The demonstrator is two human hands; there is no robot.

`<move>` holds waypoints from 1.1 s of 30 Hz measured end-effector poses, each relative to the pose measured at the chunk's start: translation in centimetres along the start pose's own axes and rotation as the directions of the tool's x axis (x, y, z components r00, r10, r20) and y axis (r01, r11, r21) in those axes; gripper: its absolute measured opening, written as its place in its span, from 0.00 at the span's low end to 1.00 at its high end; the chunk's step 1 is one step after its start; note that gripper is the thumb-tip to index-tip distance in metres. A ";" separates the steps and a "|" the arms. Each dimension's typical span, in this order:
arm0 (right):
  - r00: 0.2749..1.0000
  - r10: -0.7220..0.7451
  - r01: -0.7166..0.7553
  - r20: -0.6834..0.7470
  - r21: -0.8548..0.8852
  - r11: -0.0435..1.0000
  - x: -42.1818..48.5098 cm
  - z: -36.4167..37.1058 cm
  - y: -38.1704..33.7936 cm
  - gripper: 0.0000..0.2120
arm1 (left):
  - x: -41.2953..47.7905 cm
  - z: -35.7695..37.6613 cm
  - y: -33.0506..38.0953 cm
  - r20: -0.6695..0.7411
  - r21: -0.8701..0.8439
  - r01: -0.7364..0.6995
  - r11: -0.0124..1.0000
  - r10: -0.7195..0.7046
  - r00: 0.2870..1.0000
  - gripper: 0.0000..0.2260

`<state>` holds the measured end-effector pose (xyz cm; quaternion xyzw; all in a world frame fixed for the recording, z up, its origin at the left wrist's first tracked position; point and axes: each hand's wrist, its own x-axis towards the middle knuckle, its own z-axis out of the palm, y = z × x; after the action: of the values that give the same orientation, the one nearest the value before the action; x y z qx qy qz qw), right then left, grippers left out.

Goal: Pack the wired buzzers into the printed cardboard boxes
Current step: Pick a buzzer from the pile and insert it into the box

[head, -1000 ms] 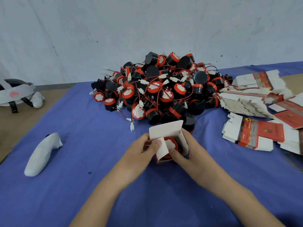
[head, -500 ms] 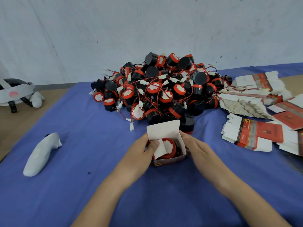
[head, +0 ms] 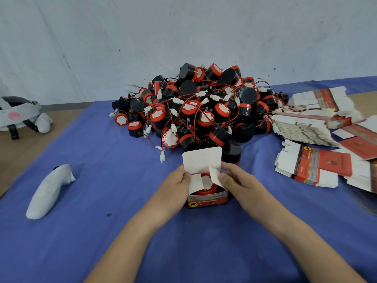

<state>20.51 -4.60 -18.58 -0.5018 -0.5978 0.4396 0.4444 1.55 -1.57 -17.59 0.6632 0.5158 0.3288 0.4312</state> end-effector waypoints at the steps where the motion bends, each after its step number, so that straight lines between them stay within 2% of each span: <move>1: 1.000 -0.001 0.001 0.002 -0.003 1.000 0.0 0.0 -0.1 0.14 | 0.0 0.0 0.0 0.000 0.006 -0.001 1.000 0.001 1.000 0.14; 6: 1.000 0.017 -0.017 -0.017 -0.012 1.000 0.1 0.0 0.1 0.15 | 0.1 0.0 -0.1 -0.001 0.001 -0.010 1.000 0.010 1.000 0.14; 18: 0.990 0.125 -0.123 -0.061 0.030 0.992 1.2 0.0 0.5 0.08 | -0.4 -0.1 0.2 0.006 -0.058 -0.035 0.998 0.036 0.999 0.17; 22: 0.988 0.122 -0.120 -0.099 0.022 0.993 1.4 0.4 0.5 0.07 | -0.4 -0.2 0.1 -0.002 -0.060 -0.047 0.997 0.047 0.999 0.17; 25: 0.985 0.112 -0.111 -0.132 0.017 0.994 1.3 0.7 0.4 0.08 | -0.4 0.0 0.0 -0.021 -0.091 -0.048 0.995 0.046 0.999 0.18; 29: 0.986 0.082 -0.083 -0.147 -0.003 0.997 1.0 0.9 0.4 0.18 | 0.0 -0.1 -0.1 -0.044 -0.154 -0.011 0.988 0.004 0.999 0.23; 31: 0.987 0.065 -0.068 -0.144 -0.013 0.998 0.8 0.9 0.5 0.18 | 0.1 -0.3 -0.2 -0.027 -0.197 0.017 0.980 -0.023 0.999 0.25; 33: 0.988 0.048 -0.053 -0.148 -0.026 0.998 0.6 0.9 0.6 0.17 | 0.0 -0.6 -0.3 -0.020 -0.241 0.040 0.970 -0.046 0.999 0.22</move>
<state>19.67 -3.97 -19.27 -0.5544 -0.5570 0.4036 0.4685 0.93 -1.42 -17.58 0.5904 0.4919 0.3879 0.5090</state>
